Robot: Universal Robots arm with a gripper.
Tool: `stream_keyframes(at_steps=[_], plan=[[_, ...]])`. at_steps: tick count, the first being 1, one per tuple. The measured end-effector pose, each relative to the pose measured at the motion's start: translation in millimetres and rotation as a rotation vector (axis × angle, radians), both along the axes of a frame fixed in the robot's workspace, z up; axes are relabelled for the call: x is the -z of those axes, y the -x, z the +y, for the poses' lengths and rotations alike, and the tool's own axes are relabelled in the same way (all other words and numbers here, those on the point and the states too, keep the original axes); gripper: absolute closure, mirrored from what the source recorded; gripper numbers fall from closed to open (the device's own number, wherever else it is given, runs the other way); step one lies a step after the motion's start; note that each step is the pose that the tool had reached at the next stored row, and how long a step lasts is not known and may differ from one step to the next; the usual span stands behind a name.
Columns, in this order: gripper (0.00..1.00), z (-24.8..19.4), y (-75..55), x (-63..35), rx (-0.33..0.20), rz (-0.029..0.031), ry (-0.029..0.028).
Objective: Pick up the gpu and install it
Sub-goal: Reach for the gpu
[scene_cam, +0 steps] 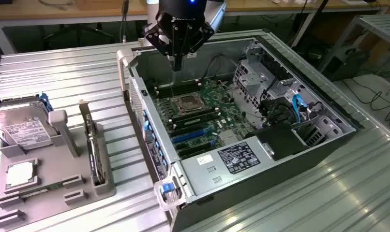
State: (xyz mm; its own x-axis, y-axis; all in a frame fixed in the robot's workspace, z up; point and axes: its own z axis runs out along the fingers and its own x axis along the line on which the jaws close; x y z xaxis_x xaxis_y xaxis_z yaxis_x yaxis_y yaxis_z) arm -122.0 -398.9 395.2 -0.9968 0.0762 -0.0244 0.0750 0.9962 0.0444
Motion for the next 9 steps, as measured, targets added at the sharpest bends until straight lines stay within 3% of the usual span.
stream_keyframes(at_steps=[9], plan=[[0.89,0.0,4.8,0.0,0.000,0.0001,0.0000]])
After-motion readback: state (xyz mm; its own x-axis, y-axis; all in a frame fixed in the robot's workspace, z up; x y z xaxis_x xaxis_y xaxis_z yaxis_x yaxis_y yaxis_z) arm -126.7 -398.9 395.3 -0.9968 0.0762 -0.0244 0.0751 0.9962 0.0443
